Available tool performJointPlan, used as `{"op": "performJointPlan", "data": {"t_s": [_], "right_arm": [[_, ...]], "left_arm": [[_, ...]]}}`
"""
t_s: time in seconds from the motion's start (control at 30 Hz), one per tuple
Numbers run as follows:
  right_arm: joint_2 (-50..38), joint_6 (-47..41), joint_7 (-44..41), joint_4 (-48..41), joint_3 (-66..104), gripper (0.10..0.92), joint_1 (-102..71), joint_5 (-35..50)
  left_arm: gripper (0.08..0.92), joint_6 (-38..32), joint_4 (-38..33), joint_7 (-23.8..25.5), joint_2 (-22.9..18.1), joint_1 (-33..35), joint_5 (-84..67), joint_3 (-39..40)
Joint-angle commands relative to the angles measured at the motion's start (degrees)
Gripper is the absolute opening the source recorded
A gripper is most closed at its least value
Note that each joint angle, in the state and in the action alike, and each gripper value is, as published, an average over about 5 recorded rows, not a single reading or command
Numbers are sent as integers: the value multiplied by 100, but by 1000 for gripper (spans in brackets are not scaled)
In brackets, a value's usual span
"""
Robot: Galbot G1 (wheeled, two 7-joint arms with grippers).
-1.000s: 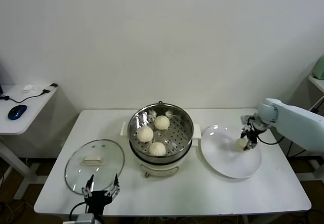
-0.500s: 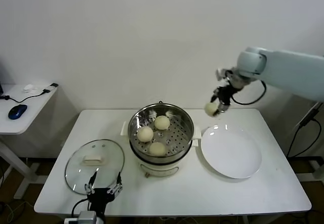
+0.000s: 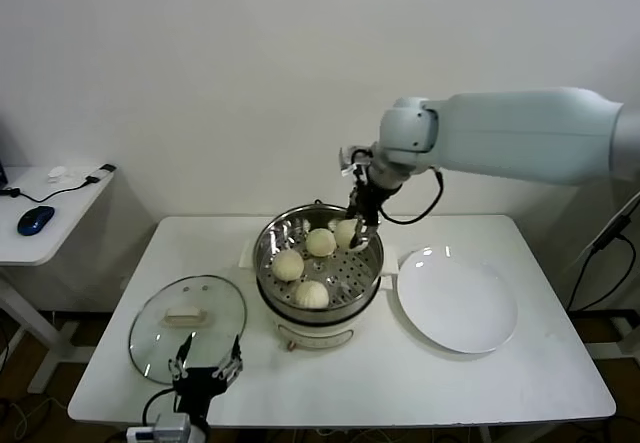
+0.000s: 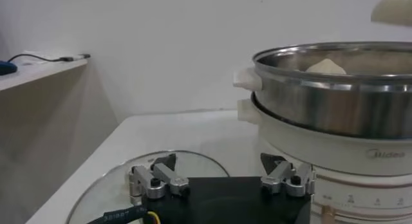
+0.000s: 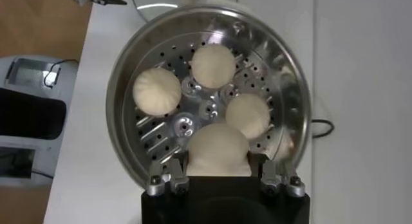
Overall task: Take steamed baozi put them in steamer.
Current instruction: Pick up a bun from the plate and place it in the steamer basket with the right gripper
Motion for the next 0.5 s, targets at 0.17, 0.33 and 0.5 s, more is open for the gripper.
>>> {"op": "performJointPlan", "data": {"t_s": [0.17, 0.33, 0.5], "right_arm": [[405, -353, 619, -305, -56, 628, -1145, -234], [368, -363, 643, -317, -24, 628, -1233, -258], [354, -303, 655, -357, 99, 629, -1225, -274]], "left_arm": [[823, -9, 59, -2, -11, 0, -39, -25], [823, -8, 78, -6, -11, -2, -74, -31], [823, 0, 64, -4, -15, -9, -75, -29]]}}
